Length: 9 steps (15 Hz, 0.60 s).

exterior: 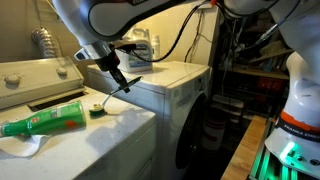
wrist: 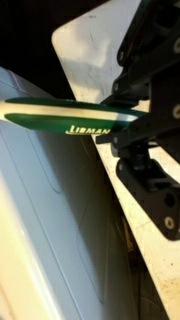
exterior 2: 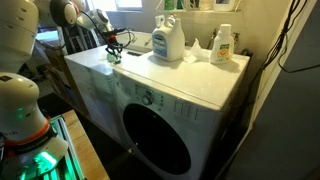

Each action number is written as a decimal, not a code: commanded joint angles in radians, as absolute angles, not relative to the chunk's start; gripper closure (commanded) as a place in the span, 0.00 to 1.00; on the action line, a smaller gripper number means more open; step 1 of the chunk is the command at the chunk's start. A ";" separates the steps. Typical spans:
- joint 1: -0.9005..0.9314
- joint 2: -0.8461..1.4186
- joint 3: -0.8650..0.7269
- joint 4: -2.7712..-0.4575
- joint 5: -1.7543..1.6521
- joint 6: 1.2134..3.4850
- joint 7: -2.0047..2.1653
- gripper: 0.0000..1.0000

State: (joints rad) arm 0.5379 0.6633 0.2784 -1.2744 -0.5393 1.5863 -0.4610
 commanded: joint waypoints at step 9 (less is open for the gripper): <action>0.573 0.612 0.361 -1.341 -0.498 1.446 -0.707 0.94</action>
